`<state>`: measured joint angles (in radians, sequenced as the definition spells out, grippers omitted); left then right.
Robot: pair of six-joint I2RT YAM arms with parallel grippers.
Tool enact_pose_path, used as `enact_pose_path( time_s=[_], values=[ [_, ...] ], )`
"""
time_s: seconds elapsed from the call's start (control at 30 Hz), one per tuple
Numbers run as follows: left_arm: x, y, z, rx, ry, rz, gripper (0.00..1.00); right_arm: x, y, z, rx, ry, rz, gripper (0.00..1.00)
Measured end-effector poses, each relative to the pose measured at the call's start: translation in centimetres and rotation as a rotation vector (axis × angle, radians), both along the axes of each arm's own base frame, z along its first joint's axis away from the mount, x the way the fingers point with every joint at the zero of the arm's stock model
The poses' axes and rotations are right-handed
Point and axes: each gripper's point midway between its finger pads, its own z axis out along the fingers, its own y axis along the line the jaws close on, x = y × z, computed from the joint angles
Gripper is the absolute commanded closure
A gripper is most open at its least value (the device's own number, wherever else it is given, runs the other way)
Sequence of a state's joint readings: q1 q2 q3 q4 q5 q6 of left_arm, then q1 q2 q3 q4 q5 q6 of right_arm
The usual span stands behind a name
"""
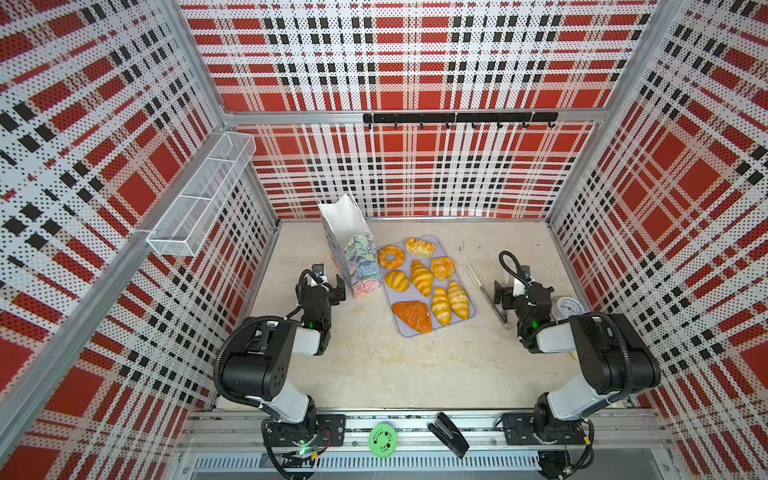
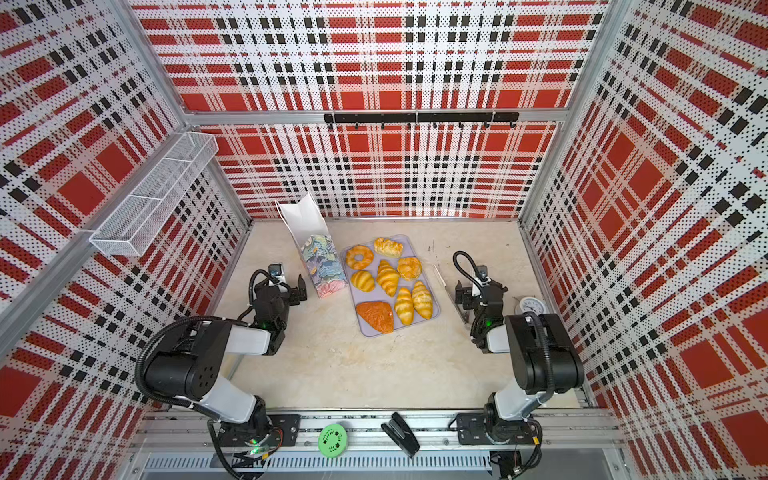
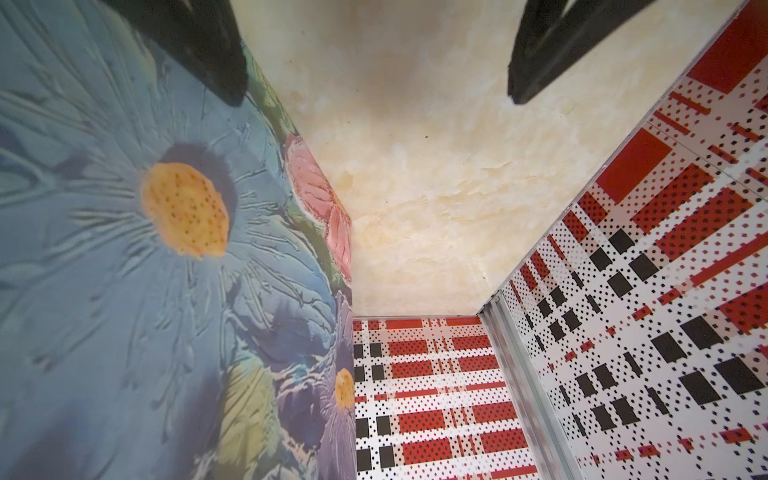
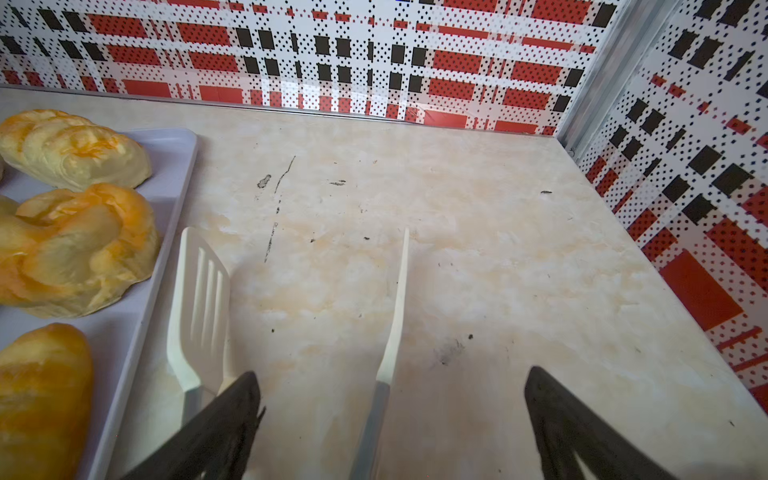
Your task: Place the fake bread into the paper bag
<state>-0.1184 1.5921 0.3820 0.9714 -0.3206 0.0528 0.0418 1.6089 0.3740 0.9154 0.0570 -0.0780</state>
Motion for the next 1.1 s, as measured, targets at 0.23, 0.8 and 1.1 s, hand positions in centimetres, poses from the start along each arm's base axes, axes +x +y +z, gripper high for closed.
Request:
enact_pose_path(
  time_s=[0.23,0.8,1.1],
  values=[
    [0.0,-0.01,0.0,0.0,0.0,0.0,0.01,0.0,0.0,0.0,0.0,0.0,0.0,0.0],
    [0.0,-0.02,0.0,0.0,0.0,-0.001,0.01,0.0,0.0,-0.01,0.0,0.0,0.0,0.0],
    [-0.4,0.7,0.5,-0.011,0.014,0.019,0.01,0.27,-0.13,0.7,0.0,0.02,-0.009,0.0]
  ],
)
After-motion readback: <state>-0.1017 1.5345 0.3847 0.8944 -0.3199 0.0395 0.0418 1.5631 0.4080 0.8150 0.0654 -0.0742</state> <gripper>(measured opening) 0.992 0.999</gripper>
